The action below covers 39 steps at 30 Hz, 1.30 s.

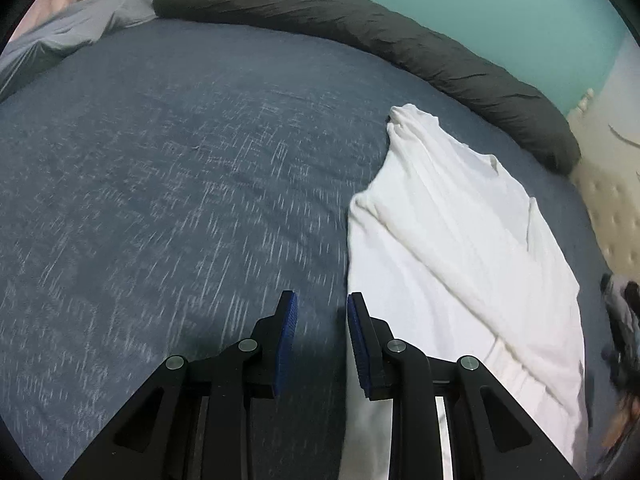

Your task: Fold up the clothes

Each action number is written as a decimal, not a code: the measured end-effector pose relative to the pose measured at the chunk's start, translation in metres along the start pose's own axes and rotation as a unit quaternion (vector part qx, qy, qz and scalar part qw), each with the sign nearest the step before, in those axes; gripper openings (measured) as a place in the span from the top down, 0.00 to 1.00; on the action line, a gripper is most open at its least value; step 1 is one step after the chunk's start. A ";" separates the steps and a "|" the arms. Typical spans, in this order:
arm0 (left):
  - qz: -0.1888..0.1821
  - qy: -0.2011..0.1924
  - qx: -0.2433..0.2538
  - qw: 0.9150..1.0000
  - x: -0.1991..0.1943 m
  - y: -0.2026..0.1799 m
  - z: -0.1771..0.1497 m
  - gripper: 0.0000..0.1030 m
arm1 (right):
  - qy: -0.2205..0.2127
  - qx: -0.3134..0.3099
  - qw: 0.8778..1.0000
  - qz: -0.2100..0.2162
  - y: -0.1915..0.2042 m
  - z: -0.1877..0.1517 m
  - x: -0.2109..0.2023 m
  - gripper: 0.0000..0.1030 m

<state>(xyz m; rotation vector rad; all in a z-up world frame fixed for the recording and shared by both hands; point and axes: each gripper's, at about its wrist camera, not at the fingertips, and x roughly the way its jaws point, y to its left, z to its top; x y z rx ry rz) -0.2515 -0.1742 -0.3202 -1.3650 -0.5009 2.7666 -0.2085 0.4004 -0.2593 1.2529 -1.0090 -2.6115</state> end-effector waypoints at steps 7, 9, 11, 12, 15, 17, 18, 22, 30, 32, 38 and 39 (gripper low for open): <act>-0.002 0.007 -0.016 1.000 -0.004 0.013 -0.009 0.71 | 0.061 -0.130 0.989 0.019 0.121 0.044 0.077 0.74; -0.005 0.004 -0.017 1.000 -0.007 0.014 -0.011 0.67 | 0.072 -0.164 0.983 0.025 0.154 0.053 0.100 0.74; -0.007 0.001 -0.016 1.000 -0.006 0.013 -0.011 0.67 | 0.086 -0.199 0.976 0.026 0.189 0.062 0.130 0.74; -0.007 0.000 -0.015 1.000 -0.005 0.012 -0.012 0.67 | 0.092 -0.215 0.972 0.026 0.202 0.066 0.144 0.74; -0.011 0.001 -0.022 1.000 -0.002 0.015 -0.012 0.66 | 0.107 -0.262 0.959 0.021 0.244 0.077 0.184 0.74; -0.011 0.001 -0.027 1.000 0.000 0.019 -0.010 0.66 | 0.112 -0.291 0.950 0.017 0.266 0.081 0.208 0.74; -0.010 0.001 -0.029 1.000 0.000 0.020 -0.009 0.66 | 0.113 -0.305 0.946 0.014 0.276 0.083 0.219 0.74; -0.014 0.003 -0.014 1.000 0.001 0.020 -0.009 0.66 | 0.118 -0.349 0.930 0.011 0.312 0.088 0.260 0.74; -0.028 0.004 -0.031 0.999 0.000 0.030 -0.012 0.66 | 0.129 -0.431 0.893 -0.022 0.370 0.081 0.327 0.74; -0.029 0.003 -0.033 0.999 -0.001 0.032 -0.013 0.66 | 0.129 -0.446 0.885 -0.037 0.377 0.080 0.344 0.74; -0.036 0.003 -0.043 0.998 -0.002 0.034 -0.012 0.66 | 0.123 -0.468 0.870 -0.093 0.383 0.074 0.382 0.74; -0.036 0.003 -0.043 0.998 -0.001 0.033 -0.011 0.66 | 0.120 -0.466 0.871 -0.097 0.383 0.075 0.385 0.74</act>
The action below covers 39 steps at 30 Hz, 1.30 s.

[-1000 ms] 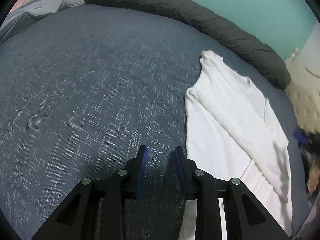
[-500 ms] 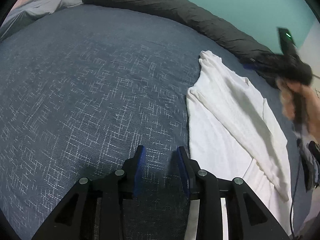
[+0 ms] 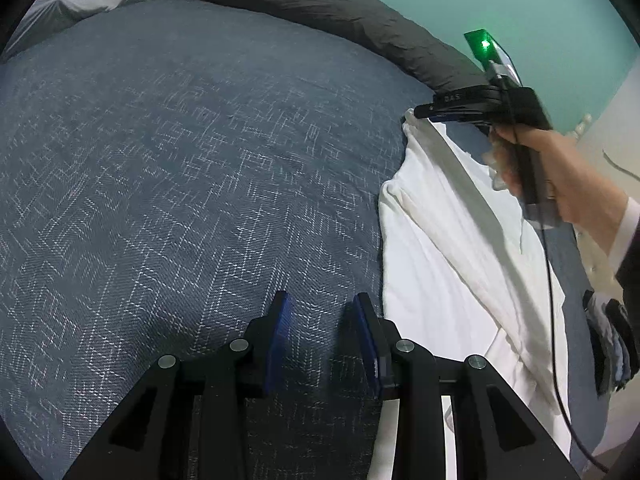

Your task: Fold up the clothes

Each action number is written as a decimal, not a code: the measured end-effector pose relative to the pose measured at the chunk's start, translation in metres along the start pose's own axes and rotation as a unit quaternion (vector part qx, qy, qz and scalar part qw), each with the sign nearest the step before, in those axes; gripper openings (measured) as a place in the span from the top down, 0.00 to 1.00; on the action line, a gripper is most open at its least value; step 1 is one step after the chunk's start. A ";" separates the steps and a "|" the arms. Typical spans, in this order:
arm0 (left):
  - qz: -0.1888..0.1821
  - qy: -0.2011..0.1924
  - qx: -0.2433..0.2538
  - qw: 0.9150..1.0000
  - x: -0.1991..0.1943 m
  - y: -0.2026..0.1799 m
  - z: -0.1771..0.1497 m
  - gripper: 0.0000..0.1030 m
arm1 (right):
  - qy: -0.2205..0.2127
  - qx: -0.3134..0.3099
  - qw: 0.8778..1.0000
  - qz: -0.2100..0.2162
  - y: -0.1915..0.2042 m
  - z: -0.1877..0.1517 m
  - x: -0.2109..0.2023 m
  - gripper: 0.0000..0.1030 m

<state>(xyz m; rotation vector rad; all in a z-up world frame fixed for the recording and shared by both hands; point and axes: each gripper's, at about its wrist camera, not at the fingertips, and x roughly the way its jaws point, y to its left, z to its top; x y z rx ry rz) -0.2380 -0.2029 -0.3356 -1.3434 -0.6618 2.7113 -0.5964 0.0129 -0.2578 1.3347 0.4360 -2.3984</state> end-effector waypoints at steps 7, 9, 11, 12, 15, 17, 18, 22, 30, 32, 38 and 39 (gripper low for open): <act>-0.008 0.000 -0.007 1.000 -0.002 0.003 0.000 0.66 | -0.010 -0.006 1.000 -0.011 0.000 0.002 0.005 0.96; -0.009 0.000 -0.008 1.000 -0.001 0.004 0.001 0.66 | -0.018 -0.001 1.000 -0.008 -0.002 0.004 0.003 1.00; -0.009 0.000 -0.010 1.000 0.001 0.005 0.003 0.66 | -0.037 0.015 0.999 0.002 -0.007 0.007 -0.001 1.00; -0.010 0.000 -0.011 1.000 0.000 0.005 0.002 0.66 | -0.046 0.026 0.999 0.012 -0.011 0.009 -0.004 1.00; -0.011 0.000 -0.010 1.000 -0.002 0.007 0.000 0.66 | -0.056 0.046 0.997 0.026 -0.019 0.020 -0.006 1.00; -0.013 0.001 -0.013 1.000 -0.005 0.009 -0.002 0.66 | -0.053 0.048 0.997 0.042 -0.020 0.025 -0.007 1.00; -0.013 0.001 -0.014 1.000 -0.008 0.010 -0.003 0.66 | -0.045 0.048 0.996 0.052 -0.020 0.025 -0.008 1.00; -0.015 -0.001 -0.019 1.000 -0.012 0.011 -0.005 0.65 | -0.015 0.041 0.997 0.059 -0.014 0.014 -0.008 0.98; -0.015 -0.001 -0.023 1.000 -0.021 0.013 -0.009 0.65 | 0.008 0.005 1.000 0.019 0.003 0.003 0.010 0.74; -0.016 0.000 -0.024 1.000 -0.022 0.013 -0.009 0.65 | -0.002 0.004 1.000 0.016 0.001 0.004 0.011 0.91; -0.017 -0.001 -0.024 1.000 -0.024 0.013 -0.010 0.65 | -0.025 0.027 0.999 0.009 -0.011 0.011 0.007 0.94; -0.018 -0.001 -0.024 1.000 -0.025 0.014 -0.010 0.65 | -0.031 0.038 0.999 0.015 -0.014 0.013 0.005 0.94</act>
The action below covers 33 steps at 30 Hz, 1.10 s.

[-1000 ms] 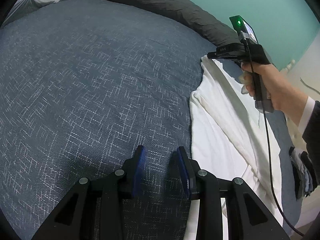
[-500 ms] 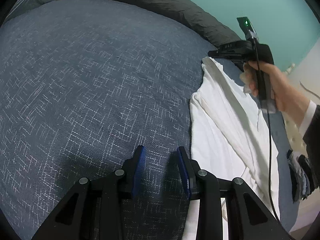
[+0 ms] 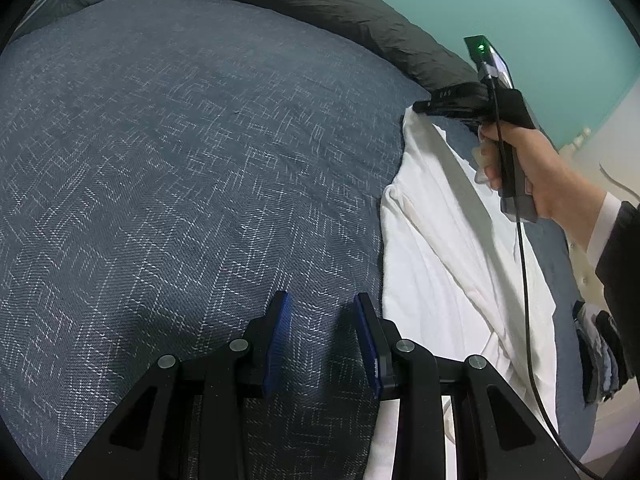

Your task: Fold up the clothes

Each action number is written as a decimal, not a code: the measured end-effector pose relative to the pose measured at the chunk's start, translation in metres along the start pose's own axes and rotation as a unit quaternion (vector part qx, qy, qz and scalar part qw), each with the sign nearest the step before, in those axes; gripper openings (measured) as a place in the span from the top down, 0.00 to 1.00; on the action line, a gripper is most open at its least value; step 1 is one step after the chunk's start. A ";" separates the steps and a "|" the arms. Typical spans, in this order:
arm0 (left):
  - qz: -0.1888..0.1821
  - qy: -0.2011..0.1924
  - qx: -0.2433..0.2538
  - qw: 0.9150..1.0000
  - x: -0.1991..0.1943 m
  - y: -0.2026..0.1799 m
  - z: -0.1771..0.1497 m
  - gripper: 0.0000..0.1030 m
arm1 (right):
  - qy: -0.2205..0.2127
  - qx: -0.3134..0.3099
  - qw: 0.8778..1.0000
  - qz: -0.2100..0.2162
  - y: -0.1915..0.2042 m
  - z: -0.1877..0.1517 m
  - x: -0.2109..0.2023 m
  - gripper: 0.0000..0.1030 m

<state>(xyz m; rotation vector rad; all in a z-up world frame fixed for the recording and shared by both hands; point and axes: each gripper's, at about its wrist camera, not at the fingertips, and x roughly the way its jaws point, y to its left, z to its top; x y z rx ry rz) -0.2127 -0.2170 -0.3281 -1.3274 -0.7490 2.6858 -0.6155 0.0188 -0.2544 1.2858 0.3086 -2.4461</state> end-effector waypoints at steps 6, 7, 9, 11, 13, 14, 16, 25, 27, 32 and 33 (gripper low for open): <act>0.001 0.000 0.001 1.000 -0.001 0.000 -0.001 0.65 | -0.017 0.046 0.998 0.033 -0.012 0.014 -0.005 0.95; 0.002 0.000 0.001 1.000 0.000 0.000 -0.001 0.65 | -0.011 0.046 0.998 0.033 -0.011 0.014 -0.002 0.95; 0.002 0.000 0.002 1.000 0.000 -0.001 -0.002 0.65 | 0.000 0.046 0.998 0.034 -0.009 0.014 0.004 0.94; 0.001 0.000 0.002 1.000 0.000 -0.001 -0.002 0.65 | 0.012 0.046 0.998 0.034 -0.007 0.014 0.009 0.93; -0.001 0.001 0.000 1.000 -0.001 0.000 -0.002 0.65 | 0.014 0.057 0.998 0.038 -0.009 0.014 0.010 0.92; -0.002 0.001 -0.001 1.000 0.000 0.000 -0.002 0.65 | 0.013 0.069 0.997 0.042 -0.013 0.014 0.008 0.92; 0.000 0.001 -0.001 1.000 0.002 0.000 0.000 0.65 | -0.002 0.089 0.995 0.052 -0.020 0.015 -0.002 0.92; 0.000 0.000 -0.001 1.000 0.001 -0.004 -0.001 0.65 | -0.045 0.111 0.991 0.064 -0.036 0.017 -0.046 0.73; -0.002 0.000 -0.005 1.000 0.001 -0.003 0.000 0.65 | -0.041 0.114 0.991 0.060 -0.043 0.009 -0.054 0.73; 0.000 0.002 -0.001 1.000 0.003 -0.004 -0.001 0.65 | -0.034 0.118 0.991 0.042 -0.070 -0.031 -0.076 0.73; -0.001 0.002 -0.002 1.000 0.003 -0.003 0.000 0.65 | -0.030 0.120 0.991 0.042 -0.077 -0.043 -0.083 0.73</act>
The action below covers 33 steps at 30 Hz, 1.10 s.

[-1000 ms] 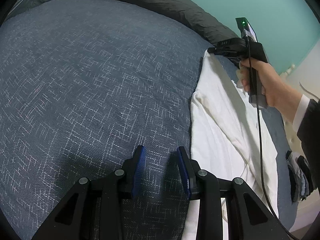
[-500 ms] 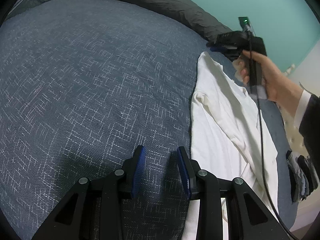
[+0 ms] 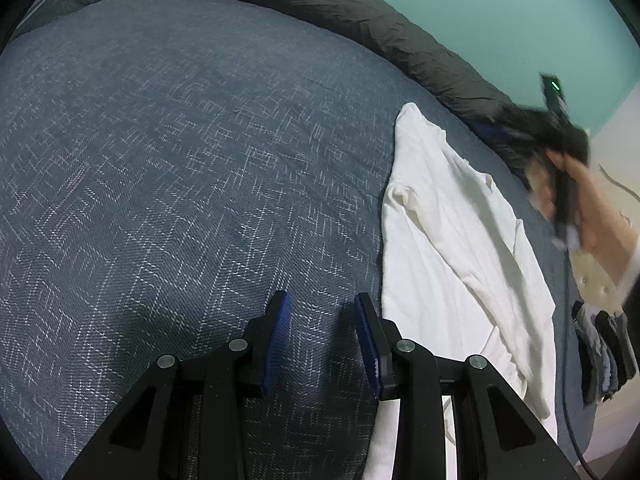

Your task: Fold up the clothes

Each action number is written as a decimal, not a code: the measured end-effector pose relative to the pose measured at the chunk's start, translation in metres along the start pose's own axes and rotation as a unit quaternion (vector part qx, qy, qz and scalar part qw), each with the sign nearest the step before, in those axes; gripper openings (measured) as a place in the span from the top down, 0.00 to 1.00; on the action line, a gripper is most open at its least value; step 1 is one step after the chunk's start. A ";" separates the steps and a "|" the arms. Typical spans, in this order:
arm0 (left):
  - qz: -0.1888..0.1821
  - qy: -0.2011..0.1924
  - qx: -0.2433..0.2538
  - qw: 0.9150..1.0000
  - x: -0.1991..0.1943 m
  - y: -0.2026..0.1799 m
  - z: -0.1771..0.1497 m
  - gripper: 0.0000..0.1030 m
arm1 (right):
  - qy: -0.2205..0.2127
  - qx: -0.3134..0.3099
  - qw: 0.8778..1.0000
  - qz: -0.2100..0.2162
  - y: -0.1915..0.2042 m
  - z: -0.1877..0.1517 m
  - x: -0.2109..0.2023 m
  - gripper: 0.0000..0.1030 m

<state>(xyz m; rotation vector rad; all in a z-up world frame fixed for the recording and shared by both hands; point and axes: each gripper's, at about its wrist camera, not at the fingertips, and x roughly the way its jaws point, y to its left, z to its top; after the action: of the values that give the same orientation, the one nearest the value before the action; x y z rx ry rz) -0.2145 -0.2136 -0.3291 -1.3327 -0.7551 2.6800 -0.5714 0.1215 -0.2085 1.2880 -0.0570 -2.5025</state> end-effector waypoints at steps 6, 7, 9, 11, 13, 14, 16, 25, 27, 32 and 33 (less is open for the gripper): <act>0.002 0.003 0.000 1.000 -0.001 0.001 -0.001 0.64 | 0.014 0.025 0.999 -0.016 -0.047 -0.061 -0.041 0.73; 0.005 0.003 0.003 1.000 -0.001 -0.001 -0.001 0.64 | 0.015 0.029 0.999 -0.019 -0.055 -0.072 -0.049 0.73; 0.012 0.006 0.016 1.000 0.000 -0.007 -0.004 0.61 | 0.017 0.036 0.999 -0.024 -0.070 -0.094 -0.066 0.73; 0.018 0.008 0.029 0.999 0.000 -0.012 -0.006 0.61 | 0.017 0.044 0.998 -0.031 -0.085 -0.119 -0.085 0.73; 0.021 0.010 0.032 0.999 -0.003 -0.014 -0.008 0.61 | 0.018 0.056 0.998 -0.028 -0.096 -0.136 -0.097 0.73; 0.020 0.014 0.031 0.999 -0.005 -0.015 -0.008 0.61 | 0.020 0.060 0.998 -0.031 -0.101 -0.146 -0.104 0.73; 0.022 0.018 0.031 0.999 -0.010 -0.016 -0.008 0.61 | 0.024 0.065 0.997 -0.034 -0.109 -0.164 -0.119 0.73; 0.038 0.043 0.044 0.997 -0.056 -0.017 -0.011 0.61 | 0.029 0.092 0.995 -0.036 -0.133 -0.224 -0.171 0.73; 0.040 0.047 0.046 0.997 -0.063 -0.020 -0.013 0.61 | 0.027 0.097 0.994 -0.033 -0.133 -0.233 -0.182 0.73; 0.049 0.063 0.070 0.994 -0.084 -0.026 -0.030 0.61 | 0.023 0.106 0.994 -0.030 -0.131 -0.257 -0.208 0.71; 0.049 0.064 0.073 0.994 -0.085 -0.029 -0.033 0.61 | 0.022 0.108 0.994 -0.029 -0.131 -0.262 -0.213 0.71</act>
<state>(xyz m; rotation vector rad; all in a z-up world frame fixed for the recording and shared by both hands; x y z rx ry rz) -0.1411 -0.1969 -0.2699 -1.5243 -0.4820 2.6303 -0.2826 0.3392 -0.2202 1.4464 -0.2899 -2.5734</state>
